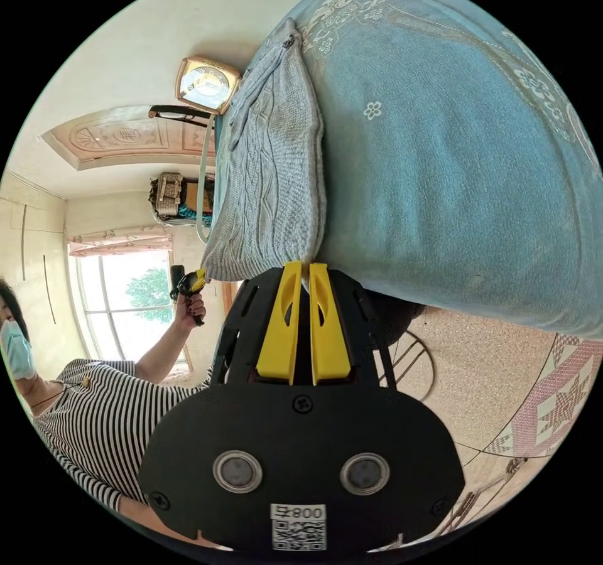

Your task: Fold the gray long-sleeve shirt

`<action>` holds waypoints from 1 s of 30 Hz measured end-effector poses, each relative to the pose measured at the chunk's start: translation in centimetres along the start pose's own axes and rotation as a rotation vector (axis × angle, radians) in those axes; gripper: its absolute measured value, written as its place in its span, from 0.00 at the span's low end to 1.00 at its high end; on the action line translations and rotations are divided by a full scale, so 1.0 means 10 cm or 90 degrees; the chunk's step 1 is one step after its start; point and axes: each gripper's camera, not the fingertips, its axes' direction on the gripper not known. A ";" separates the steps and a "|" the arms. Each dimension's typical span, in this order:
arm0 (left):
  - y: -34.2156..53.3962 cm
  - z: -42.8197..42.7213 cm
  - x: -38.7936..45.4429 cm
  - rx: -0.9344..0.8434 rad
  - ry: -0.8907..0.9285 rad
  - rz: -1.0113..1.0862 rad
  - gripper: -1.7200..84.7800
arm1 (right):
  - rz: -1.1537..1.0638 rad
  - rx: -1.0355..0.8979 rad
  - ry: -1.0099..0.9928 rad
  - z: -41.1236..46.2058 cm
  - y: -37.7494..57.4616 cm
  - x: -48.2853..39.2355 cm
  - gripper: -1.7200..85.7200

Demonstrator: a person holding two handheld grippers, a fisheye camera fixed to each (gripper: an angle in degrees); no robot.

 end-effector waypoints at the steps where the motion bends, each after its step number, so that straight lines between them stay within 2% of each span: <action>1: 0.06 0.00 0.03 0.008 0.010 0.010 0.06 | -0.010 -0.001 -0.015 0.00 0.04 0.01 0.05; 11: 0.68 -0.07 0.39 0.091 0.098 0.122 0.05 | -0.126 0.099 -0.197 -0.70 0.64 0.11 0.03; 30: 2.32 -0.03 0.61 0.185 0.232 0.239 0.05 | -0.271 0.171 -0.304 -1.32 2.39 0.61 0.03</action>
